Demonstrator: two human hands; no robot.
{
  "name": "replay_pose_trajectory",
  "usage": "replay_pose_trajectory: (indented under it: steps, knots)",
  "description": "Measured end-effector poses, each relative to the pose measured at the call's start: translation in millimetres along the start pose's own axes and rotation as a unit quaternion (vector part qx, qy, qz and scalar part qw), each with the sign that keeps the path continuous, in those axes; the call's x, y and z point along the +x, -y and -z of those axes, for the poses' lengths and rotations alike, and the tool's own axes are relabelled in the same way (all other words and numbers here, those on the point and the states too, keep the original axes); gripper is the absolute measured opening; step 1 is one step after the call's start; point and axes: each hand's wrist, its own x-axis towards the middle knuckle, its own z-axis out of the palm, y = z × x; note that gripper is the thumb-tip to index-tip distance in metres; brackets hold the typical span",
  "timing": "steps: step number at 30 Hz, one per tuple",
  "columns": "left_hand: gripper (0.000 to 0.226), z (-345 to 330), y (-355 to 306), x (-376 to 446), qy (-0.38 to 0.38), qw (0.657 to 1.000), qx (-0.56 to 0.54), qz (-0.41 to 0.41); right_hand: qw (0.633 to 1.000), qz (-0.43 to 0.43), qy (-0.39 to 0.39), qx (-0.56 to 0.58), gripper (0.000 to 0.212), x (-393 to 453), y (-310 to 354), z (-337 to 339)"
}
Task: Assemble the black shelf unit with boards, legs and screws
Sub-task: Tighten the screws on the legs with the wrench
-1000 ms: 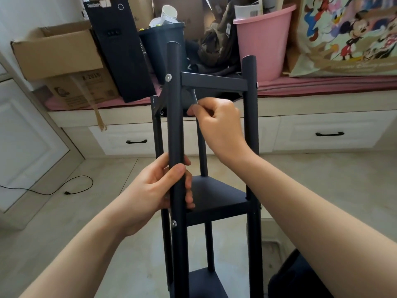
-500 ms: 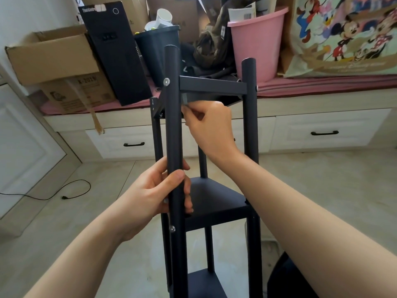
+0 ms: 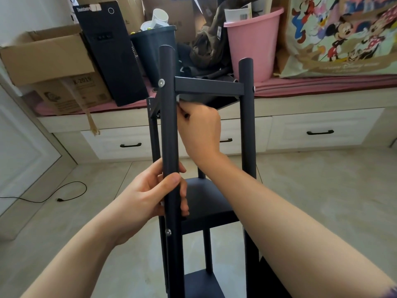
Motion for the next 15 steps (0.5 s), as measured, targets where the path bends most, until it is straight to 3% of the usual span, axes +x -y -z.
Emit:
replay_pose_trajectory:
  steps: [4, 9, 15]
  knots:
    - [0.013, 0.6, -0.8, 0.4, 0.0, 1.0, 0.002, -0.001, 1.0, -0.008, 0.01, 0.0, 0.031, -0.6, 2.6, 0.9]
    - [0.014, 1.8, -2.1, -1.5, 0.002, 1.0, 0.005, 0.001, 0.993, -0.047, 0.101, 0.049, 0.025, -7.0, -1.1, 11.9]
    - [0.015, -1.1, -3.0, -2.8, 0.006, 1.0, 0.005, 0.002, 0.991, -0.054, 0.112, 0.045, 0.023, -9.4, -5.2, 31.3]
